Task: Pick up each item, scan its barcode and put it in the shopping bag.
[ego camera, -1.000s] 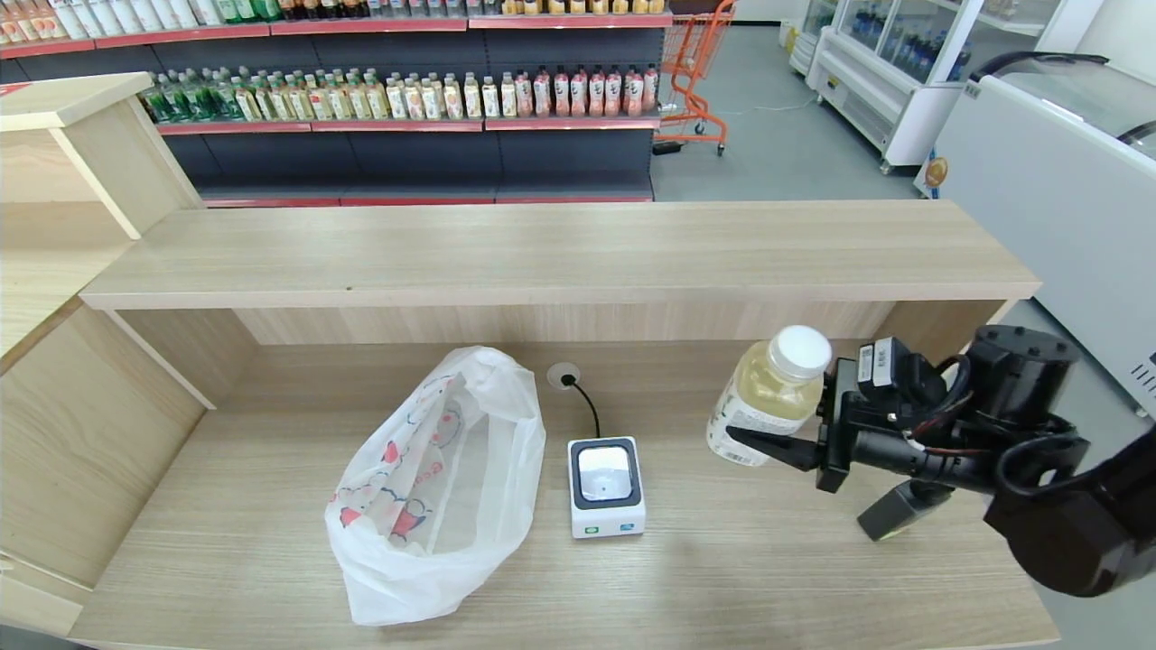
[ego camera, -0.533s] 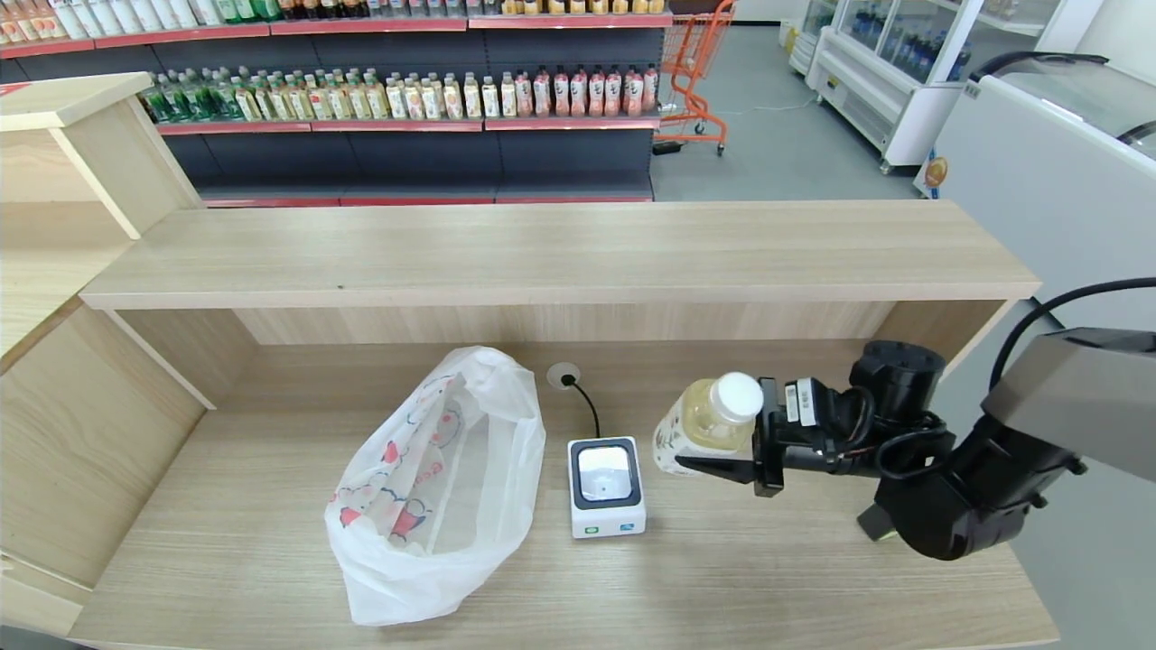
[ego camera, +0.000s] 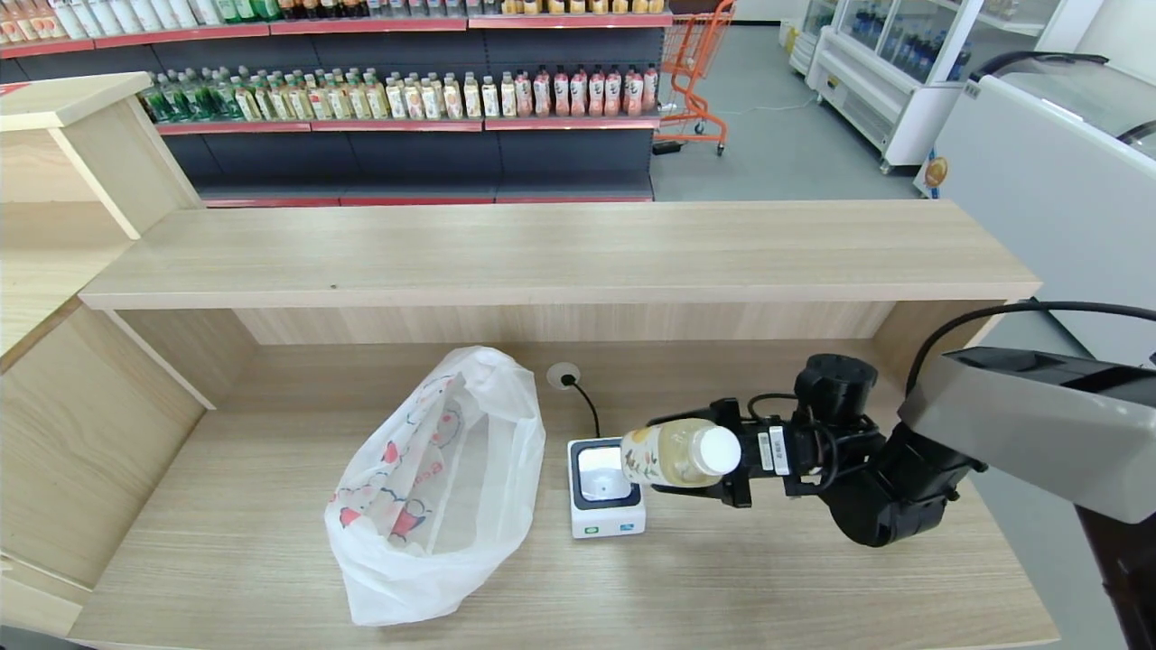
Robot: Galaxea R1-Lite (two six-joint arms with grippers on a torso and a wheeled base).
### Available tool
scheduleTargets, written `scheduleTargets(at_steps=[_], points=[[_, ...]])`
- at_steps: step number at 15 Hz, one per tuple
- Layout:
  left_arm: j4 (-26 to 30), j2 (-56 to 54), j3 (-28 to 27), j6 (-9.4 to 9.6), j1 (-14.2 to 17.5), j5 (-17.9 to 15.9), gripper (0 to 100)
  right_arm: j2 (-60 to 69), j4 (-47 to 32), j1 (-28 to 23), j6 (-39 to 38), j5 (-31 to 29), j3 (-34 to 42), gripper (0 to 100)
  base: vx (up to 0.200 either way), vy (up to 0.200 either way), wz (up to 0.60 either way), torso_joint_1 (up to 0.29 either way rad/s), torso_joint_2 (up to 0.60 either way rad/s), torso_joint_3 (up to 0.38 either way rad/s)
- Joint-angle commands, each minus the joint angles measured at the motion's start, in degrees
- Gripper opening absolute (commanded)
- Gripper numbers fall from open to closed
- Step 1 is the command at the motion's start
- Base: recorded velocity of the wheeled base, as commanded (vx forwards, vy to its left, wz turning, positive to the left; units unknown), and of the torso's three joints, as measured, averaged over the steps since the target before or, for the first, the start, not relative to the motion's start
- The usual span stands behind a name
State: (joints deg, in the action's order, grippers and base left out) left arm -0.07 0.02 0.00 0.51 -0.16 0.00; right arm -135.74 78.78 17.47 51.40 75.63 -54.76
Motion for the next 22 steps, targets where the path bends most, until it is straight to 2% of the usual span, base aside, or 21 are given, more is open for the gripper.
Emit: scheduleTargets(at_steps=[1, 11, 15, 22], points=[[0.0, 0.1, 0.0, 0.02, 0.0, 0.0, 100, -2.7, 0.0, 0.5, 1.2, 1.4, -2.5, 0, 0.0, 0.0, 0.0, 0.0, 0.0, 0.0], [0.0, 0.1, 0.0, 0.02, 0.0, 0.0, 100, -11.1, -0.1, 4.6, 2.0, 0.9, -16.8, 0, 0.0, 0.0, 0.0, 0.0, 0.0, 0.0], [0.0, 0.1, 0.0, 0.02, 0.0, 0.0, 100, -13.1, -0.6, 5.1, 4.6, -2.0, -17.6, 0, 0.0, 0.0, 0.0, 0.0, 0.0, 0.0], [0.0, 0.1, 0.0, 0.02, 0.0, 0.0, 100, -14.1, -0.5, 5.1, 5.1, -2.4, -17.7, 0, 0.0, 0.0, 0.0, 0.0, 0.0, 0.0]])
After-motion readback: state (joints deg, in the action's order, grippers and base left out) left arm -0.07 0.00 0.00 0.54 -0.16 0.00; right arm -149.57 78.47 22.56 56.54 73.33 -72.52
